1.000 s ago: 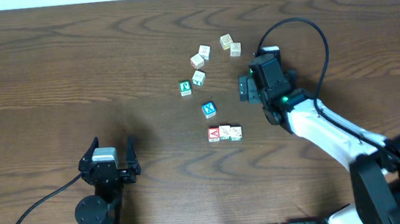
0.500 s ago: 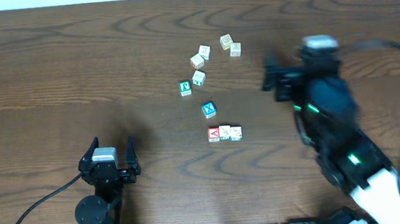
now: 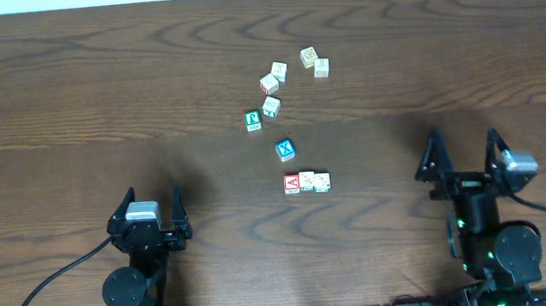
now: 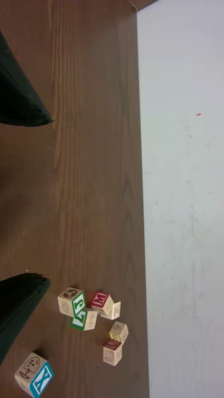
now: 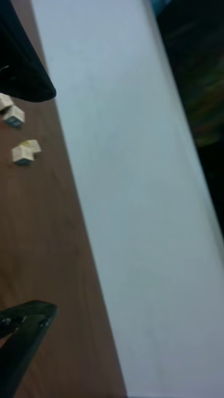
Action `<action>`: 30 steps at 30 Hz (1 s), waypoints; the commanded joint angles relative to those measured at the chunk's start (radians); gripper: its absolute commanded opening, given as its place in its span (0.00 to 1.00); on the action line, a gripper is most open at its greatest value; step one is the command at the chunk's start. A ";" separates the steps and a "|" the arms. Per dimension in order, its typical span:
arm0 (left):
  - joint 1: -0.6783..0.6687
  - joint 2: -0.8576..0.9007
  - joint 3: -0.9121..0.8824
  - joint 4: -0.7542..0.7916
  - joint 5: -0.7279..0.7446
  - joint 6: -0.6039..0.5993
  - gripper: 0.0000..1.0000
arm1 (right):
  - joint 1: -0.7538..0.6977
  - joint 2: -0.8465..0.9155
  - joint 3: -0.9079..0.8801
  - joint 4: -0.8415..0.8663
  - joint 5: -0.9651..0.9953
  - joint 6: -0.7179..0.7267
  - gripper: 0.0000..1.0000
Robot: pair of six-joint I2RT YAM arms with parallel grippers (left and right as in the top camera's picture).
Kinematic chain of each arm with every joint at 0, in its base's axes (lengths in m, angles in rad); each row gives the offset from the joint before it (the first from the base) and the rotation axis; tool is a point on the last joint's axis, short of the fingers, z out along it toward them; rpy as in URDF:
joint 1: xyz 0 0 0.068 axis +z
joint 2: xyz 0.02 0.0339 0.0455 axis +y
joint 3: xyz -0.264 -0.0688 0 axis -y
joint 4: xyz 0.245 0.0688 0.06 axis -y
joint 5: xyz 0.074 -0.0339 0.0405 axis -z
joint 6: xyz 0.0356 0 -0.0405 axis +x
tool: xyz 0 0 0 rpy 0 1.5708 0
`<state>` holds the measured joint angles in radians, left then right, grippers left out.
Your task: Lift 3 blocks
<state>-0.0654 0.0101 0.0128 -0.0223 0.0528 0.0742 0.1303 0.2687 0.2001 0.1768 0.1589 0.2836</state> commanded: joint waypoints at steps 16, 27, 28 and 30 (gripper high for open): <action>0.006 -0.006 -0.009 -0.048 -0.010 -0.012 0.76 | -0.093 -0.264 -0.195 -0.079 -0.058 0.109 0.99; 0.006 -0.006 -0.009 -0.048 -0.010 -0.012 0.76 | -0.117 -0.265 -0.195 -0.251 -0.079 -0.050 0.99; 0.006 -0.006 -0.009 -0.048 -0.010 -0.012 0.76 | -0.117 -0.264 -0.195 -0.253 -0.086 -0.057 0.99; 0.006 -0.006 -0.009 -0.048 -0.010 -0.012 0.76 | -0.117 -0.264 -0.195 -0.253 -0.094 -0.056 0.99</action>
<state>-0.0654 0.0101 0.0128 -0.0223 0.0525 0.0742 0.0273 0.0113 0.0071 -0.0650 0.0914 0.2893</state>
